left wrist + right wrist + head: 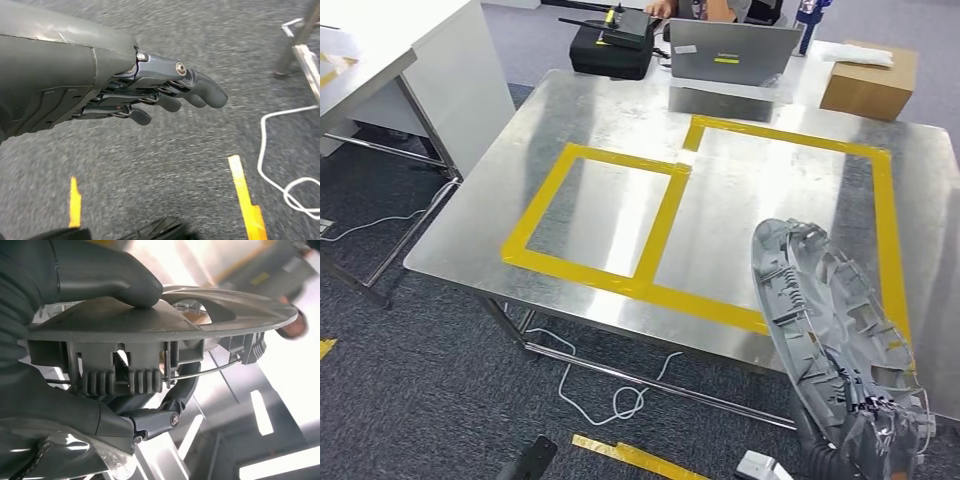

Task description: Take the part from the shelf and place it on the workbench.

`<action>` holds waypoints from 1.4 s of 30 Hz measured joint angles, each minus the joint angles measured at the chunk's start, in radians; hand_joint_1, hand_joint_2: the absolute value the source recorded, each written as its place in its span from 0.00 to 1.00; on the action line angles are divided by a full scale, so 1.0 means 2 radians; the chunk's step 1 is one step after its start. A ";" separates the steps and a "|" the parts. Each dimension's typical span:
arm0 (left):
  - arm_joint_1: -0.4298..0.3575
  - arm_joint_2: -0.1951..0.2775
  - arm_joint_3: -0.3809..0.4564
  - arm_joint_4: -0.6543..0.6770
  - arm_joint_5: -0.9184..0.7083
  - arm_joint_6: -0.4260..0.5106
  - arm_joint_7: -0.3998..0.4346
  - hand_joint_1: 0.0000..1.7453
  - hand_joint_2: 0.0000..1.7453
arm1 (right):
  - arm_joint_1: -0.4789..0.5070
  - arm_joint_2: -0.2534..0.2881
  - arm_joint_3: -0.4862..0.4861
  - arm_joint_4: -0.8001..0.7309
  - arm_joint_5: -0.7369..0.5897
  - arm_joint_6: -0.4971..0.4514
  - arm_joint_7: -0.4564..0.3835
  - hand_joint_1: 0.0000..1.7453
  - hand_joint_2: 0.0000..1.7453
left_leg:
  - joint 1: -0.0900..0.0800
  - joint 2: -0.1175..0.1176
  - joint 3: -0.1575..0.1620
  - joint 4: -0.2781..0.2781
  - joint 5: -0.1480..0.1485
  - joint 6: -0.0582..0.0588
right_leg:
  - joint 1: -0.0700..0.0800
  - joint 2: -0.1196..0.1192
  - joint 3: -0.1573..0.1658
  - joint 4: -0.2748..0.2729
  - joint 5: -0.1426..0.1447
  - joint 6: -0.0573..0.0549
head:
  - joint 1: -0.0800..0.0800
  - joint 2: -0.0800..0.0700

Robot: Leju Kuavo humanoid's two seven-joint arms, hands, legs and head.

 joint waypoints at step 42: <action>-0.014 -0.007 -0.016 0.000 -0.027 -0.018 0.015 0.00 1.00 | -0.137 -0.090 -0.189 0.210 -0.117 0.257 -0.044 1.00 1.00 | -0.004 -0.014 0.020 -0.069 0.026 0.008 | -0.003 0.009 -0.007 -0.003 0.010 0.016 | 0.001 0.000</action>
